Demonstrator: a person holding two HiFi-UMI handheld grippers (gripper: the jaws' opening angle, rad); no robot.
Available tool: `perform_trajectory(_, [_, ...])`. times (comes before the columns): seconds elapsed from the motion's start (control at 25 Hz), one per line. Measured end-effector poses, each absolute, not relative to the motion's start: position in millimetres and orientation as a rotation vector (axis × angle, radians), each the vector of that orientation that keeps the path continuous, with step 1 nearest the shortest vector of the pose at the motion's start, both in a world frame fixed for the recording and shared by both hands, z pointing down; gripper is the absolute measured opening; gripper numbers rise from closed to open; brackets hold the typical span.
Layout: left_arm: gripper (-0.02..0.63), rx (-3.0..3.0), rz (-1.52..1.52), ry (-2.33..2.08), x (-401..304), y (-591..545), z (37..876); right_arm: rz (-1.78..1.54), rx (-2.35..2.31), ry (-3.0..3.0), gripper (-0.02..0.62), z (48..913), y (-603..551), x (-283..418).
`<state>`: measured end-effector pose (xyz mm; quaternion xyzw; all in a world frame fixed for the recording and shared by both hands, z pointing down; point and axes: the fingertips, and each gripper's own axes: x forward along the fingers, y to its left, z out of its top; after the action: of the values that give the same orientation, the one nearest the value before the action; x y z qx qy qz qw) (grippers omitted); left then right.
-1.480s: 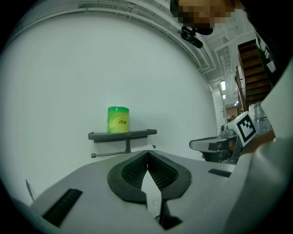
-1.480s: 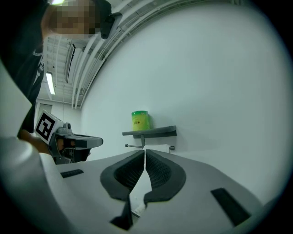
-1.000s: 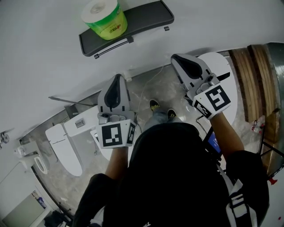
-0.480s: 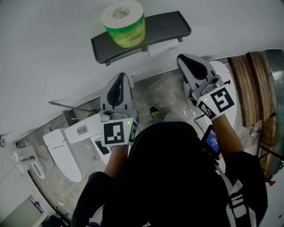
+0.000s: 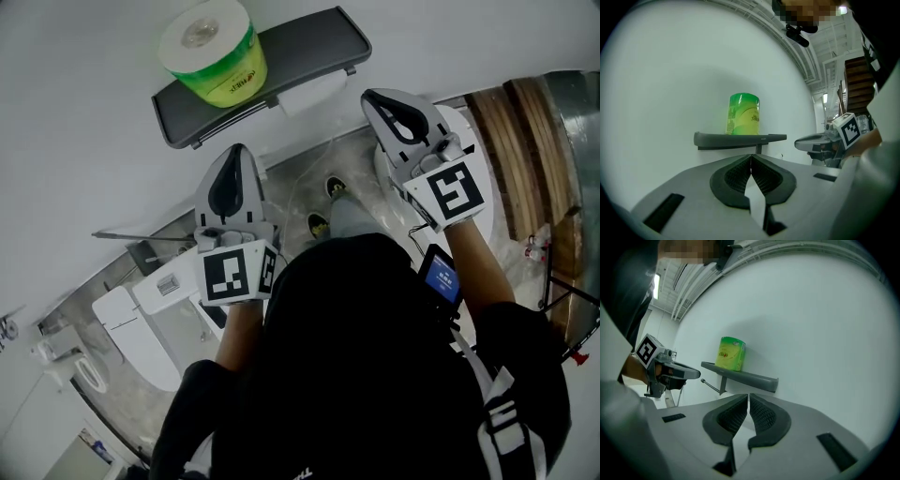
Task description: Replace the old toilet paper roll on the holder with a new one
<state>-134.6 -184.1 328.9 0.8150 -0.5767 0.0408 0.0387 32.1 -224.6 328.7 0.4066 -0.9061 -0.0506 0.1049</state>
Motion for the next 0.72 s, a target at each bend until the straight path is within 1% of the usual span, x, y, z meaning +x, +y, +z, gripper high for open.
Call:
perform_trajectory(0.16, [0.022,2.51,0.126,-1.764,-128,-200,331,-0.238,1.214,-2.654,0.021,332,-242,32])
perform_trajectory(0.48, [0.022,2.505,0.12,-1.772,-128,-213,331,-0.376,1.036,-2.512,0.032,349,-251,15])
perform_trajectory(0.52, [0.021,2.505,0.118,-1.774,-129,-214,331,-0.389,1.009,-2.489,0.049,353,-251,12])
perform_trajectory(0.6, [0.022,2.505,0.115,-1.779,-131,-215,332,-0.421,0.95,-2.436,0.15,361,-248,5])
perform_trajectory(0.72, [0.022,2.503,0.101,-1.789,-136,-216,332,-0.568,0.911,-2.334,0.17,367,-247,-4])
